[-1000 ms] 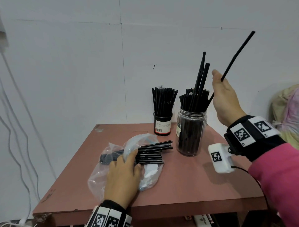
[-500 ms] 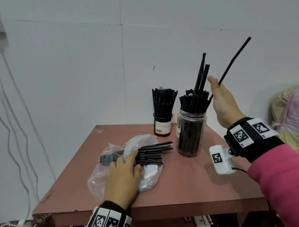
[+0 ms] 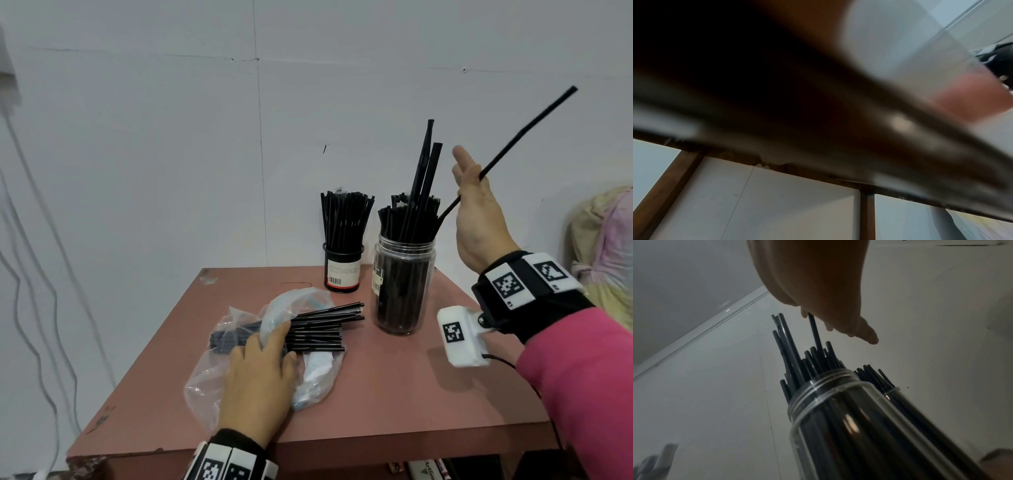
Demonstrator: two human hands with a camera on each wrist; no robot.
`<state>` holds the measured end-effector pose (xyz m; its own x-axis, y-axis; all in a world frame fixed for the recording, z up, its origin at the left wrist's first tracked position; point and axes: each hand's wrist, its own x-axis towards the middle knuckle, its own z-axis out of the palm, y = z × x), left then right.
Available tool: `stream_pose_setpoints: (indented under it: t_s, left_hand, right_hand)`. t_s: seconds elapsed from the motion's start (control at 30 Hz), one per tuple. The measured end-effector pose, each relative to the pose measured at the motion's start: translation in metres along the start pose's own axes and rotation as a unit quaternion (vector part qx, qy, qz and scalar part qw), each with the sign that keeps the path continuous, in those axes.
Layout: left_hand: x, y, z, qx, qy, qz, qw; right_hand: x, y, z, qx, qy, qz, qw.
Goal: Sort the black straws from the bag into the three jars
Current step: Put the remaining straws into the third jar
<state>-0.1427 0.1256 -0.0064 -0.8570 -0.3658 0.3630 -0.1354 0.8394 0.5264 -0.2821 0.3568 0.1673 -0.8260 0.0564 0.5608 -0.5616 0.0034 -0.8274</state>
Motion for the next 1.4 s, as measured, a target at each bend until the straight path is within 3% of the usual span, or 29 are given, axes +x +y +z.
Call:
stream_pose_setpoints:
  t_s: [0.33,0.6,0.73,0.87,0.97,1.13,1.33,1.4]
  left_hand:
    - [0.0,0.0,0.0,0.008,0.004,0.002,1.0]
    - [-0.001,0.002,-0.002,0.002,0.006,0.008,1.0]
    - [-0.001,0.003,-0.003,-0.004,0.002,0.004,1.0]
    - [-0.002,0.003,-0.003,-0.004,0.0,0.004,1.0]
    - [-0.002,0.003,-0.002,0.0,0.0,0.008,1.0]
    - [-0.001,0.001,-0.003,0.0,0.001,0.007,1.0]
    - [-0.002,0.004,-0.004,0.0,0.003,0.002,1.0]
    - [-0.002,0.004,-0.004,0.0,0.001,0.0,1.0]
  right_hand:
    - [-0.012,0.024,0.005,-0.04,-0.09,0.092,0.991]
    - [0.012,-0.025,0.004,-0.005,-0.003,0.0,1.0]
    - [0.015,-0.025,0.011,-0.071,-0.029,-0.031,0.997]
    - [0.0,0.004,0.013,-0.158,-0.081,0.009,0.984]
    - [-0.005,0.014,0.01,-0.152,-0.078,0.039,0.984]
    - [-0.001,0.002,0.005,-0.168,-0.079,0.062,0.981]
    - [0.005,-0.009,0.009,-0.156,-0.138,0.091,0.974]
    - [0.009,-0.01,0.01,-0.15,-0.106,0.073,0.98]
